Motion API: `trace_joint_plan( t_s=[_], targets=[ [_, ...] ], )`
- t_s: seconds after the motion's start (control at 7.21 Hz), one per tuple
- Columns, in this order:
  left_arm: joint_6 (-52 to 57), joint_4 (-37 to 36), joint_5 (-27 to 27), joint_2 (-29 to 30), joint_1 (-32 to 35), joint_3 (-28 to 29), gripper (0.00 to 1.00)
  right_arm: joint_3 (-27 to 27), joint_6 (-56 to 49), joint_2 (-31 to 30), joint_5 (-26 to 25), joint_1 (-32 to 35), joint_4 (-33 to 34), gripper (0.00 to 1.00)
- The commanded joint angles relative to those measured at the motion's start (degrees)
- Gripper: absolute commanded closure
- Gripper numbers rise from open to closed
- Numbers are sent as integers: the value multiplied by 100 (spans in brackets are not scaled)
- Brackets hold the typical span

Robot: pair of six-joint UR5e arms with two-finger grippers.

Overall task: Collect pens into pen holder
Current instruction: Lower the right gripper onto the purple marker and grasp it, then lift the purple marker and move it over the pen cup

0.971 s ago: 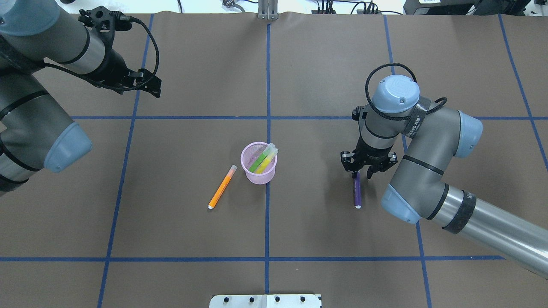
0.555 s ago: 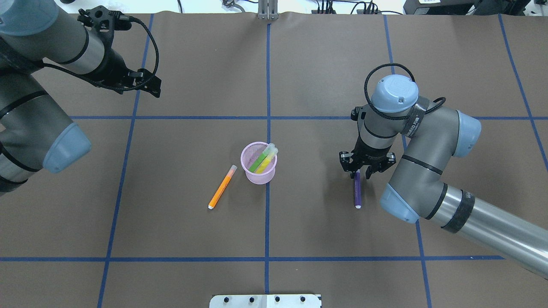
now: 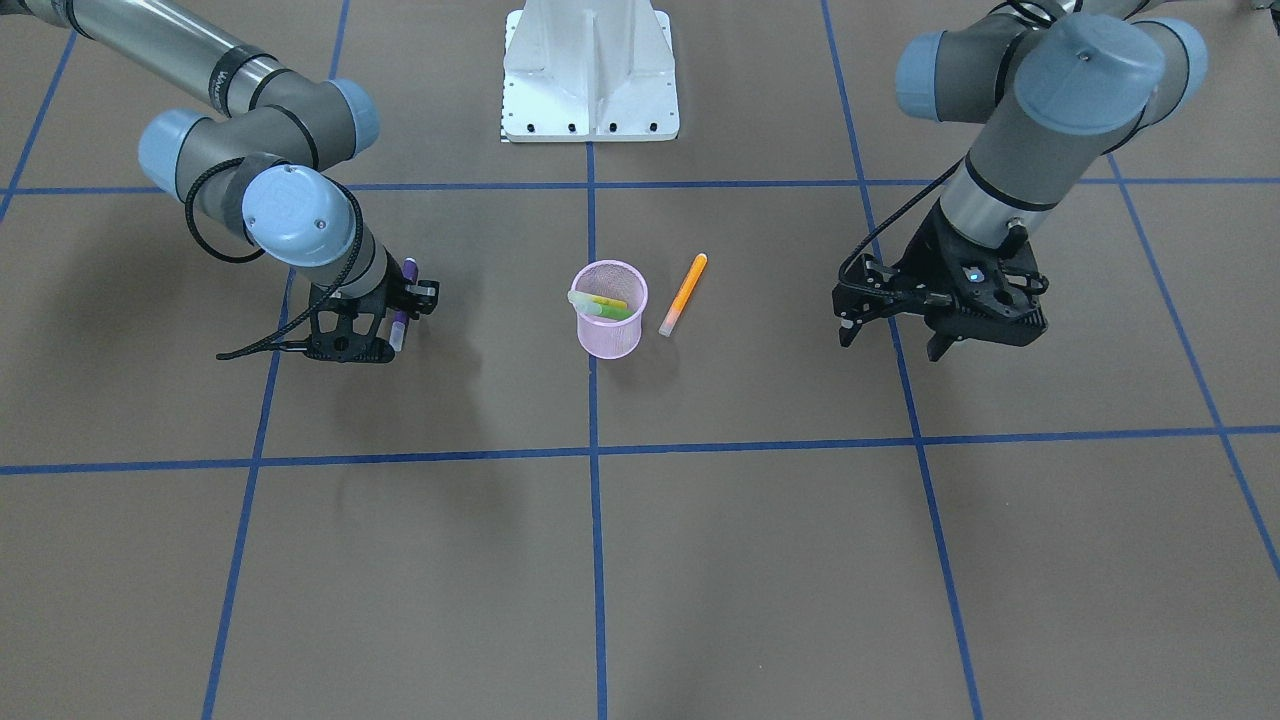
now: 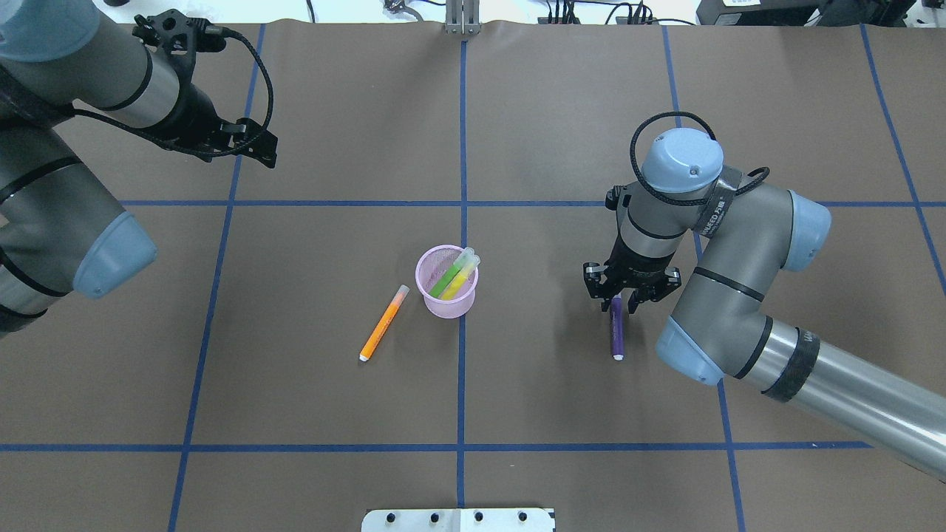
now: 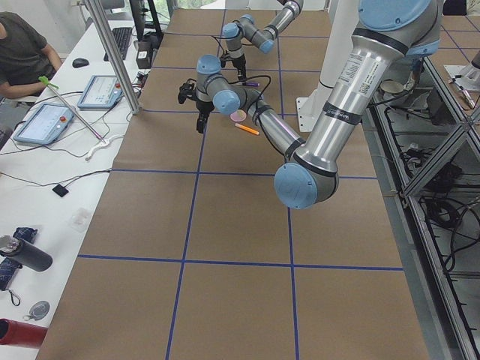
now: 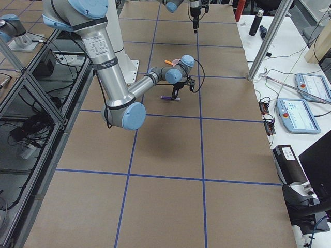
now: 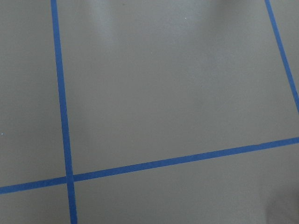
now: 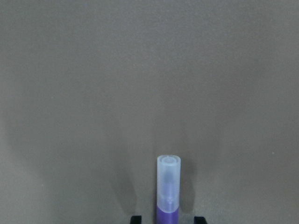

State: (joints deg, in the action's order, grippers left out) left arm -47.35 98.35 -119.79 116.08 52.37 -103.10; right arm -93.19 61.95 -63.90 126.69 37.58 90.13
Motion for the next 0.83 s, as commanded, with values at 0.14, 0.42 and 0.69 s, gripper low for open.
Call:
trace_joint_plan(
  t_s=[0.14,0.42,0.69],
  targets=[
    [7,0,0,-6,10,-9,1,47,27,0,23,-5,-4,54],
    [7,0,-9,-6,10,-9,1,160,10,0,58,-22,-4,56],
    [-2,0,0,-6,10,-44,1,152,-8,9,75,-23,-4,100]
  ],
)
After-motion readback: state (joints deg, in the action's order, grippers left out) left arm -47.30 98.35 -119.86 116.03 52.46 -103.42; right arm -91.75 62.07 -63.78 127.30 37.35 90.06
